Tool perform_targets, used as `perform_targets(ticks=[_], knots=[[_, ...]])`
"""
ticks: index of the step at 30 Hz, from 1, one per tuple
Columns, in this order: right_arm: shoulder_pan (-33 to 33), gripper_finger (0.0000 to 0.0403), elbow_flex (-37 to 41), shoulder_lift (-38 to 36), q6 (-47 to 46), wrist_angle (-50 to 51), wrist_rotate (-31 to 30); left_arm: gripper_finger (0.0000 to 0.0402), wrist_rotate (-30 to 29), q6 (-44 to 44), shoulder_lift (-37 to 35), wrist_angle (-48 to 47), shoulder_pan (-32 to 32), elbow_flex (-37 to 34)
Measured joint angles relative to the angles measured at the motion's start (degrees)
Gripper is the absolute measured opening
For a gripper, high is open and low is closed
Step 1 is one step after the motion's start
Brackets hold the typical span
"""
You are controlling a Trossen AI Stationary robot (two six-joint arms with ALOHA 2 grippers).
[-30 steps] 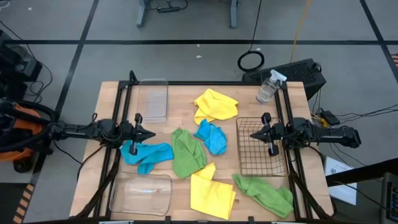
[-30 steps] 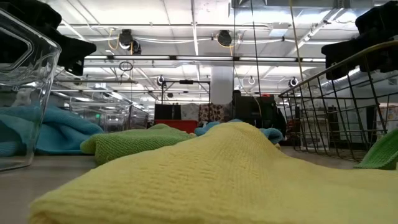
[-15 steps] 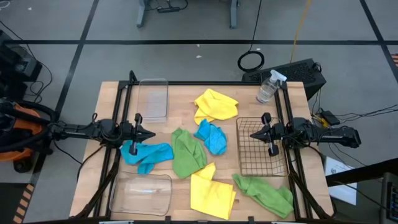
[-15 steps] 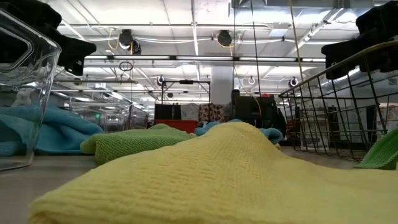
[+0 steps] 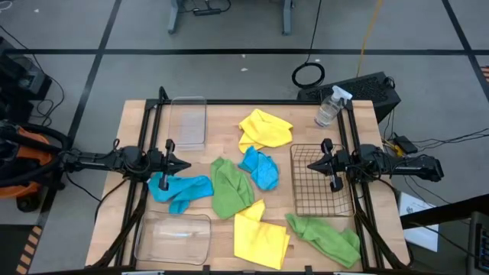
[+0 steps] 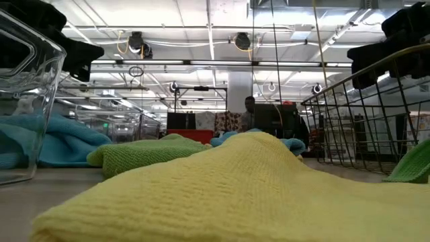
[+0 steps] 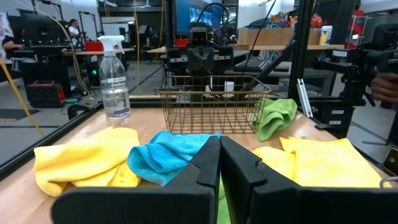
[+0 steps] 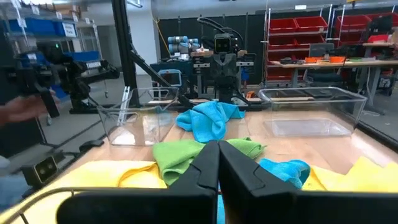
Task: Sort microfiber towel by color & place in baskets
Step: Put the right blue microfiber cloth into the top transparent bin
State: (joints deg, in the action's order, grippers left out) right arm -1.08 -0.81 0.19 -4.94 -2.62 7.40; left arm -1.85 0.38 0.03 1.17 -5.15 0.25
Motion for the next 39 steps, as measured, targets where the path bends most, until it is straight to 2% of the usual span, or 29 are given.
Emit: perform_targets(ticks=[6, 11, 19, 29, 34, 39], knots=[[0.02, 0.0, -2.01, 0.01, -1.62, -8.2, 0.22, 0.0017, -0.01, 0.0, 0.0, 0.02, -0.02, -0.02], [0.0, 0.0, -11.16, 2.95, -3.25, -4.26, -0.06, 0.0017, -0.19, 0.01, 0.0, 0.49, -0.01, -0.02], [0.0, 0.0, -32.25, 18.18, -5.41, 12.28, -7.44, 0.0017, -0.36, 0.0, 0.02, 1.07, 0.0, -0.02], [0.0, 0.0, -54.56, 39.31, 1.34, 16.47, -7.56, 0.0017, -0.33, 0.01, 0.0, 1.27, -0.01, -0.02], [0.0, 0.0, -62.75, 47.54, 6.13, 19.68, -7.56, 0.0017, -0.37, 0.0, 0.02, 1.33, -0.02, -0.02], [0.0, 0.0, -65.53, 53.17, 9.82, 19.56, -7.58, 0.0017, -0.43, 0.0, 0.01, 1.32, -0.01, -0.01]])
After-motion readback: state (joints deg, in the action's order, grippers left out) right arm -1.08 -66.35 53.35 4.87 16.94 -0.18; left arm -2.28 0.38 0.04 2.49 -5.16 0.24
